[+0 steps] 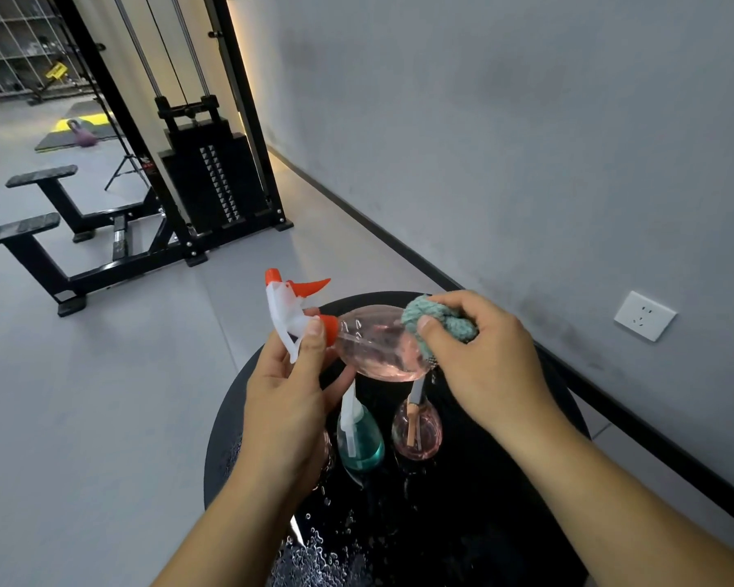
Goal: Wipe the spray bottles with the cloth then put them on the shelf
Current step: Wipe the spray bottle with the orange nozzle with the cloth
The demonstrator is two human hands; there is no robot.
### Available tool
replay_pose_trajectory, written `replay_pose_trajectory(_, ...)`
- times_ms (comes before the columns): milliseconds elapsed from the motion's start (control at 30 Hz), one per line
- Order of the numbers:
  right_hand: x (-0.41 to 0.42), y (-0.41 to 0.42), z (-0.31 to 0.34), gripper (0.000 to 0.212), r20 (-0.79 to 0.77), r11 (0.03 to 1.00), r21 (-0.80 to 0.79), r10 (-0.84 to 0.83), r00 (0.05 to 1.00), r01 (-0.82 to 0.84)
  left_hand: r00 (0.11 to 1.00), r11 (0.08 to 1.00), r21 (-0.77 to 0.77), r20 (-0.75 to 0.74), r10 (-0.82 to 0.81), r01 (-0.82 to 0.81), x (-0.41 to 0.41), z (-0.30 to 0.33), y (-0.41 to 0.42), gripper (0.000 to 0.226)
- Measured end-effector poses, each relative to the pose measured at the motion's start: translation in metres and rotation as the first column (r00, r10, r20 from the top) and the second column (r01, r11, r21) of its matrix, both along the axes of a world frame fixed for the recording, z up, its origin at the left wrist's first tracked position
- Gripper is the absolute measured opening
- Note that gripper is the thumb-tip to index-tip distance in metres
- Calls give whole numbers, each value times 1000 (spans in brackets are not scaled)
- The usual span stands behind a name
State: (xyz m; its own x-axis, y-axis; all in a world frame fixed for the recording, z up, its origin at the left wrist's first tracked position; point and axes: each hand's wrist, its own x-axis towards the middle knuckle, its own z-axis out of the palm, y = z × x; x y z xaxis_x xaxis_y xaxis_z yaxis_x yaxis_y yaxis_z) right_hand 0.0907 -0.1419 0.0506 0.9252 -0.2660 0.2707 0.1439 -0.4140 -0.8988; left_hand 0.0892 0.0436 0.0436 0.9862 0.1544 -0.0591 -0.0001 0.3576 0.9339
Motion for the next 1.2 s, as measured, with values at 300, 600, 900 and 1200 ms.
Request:
replay_pose_trajectory(300, -4, 8, 4, 20, 36, 996, -46, 73, 997, -71, 999, 997, 70, 44, -16, 13, -3, -1, -3, 27)
replay_pose_trajectory(600, -6, 6, 5, 19, 7, 993, -37, 113, 994, -113, 997, 988, 144, 50, -58, 50, -4, -3, -5, 30)
replay_pose_trajectory(900, 2, -8, 1, 14, -13, 995, 70, 71, 997, -70, 999, 996, 90, 46, -29, 24, -2, 3, 0, 36)
replay_pose_trajectory(1200, 6, -6, -1, 15, -40, 957, 280, 85, 996, -71, 1000, 1000, -10, 5, -18, 18, -3, 5, 0, 46)
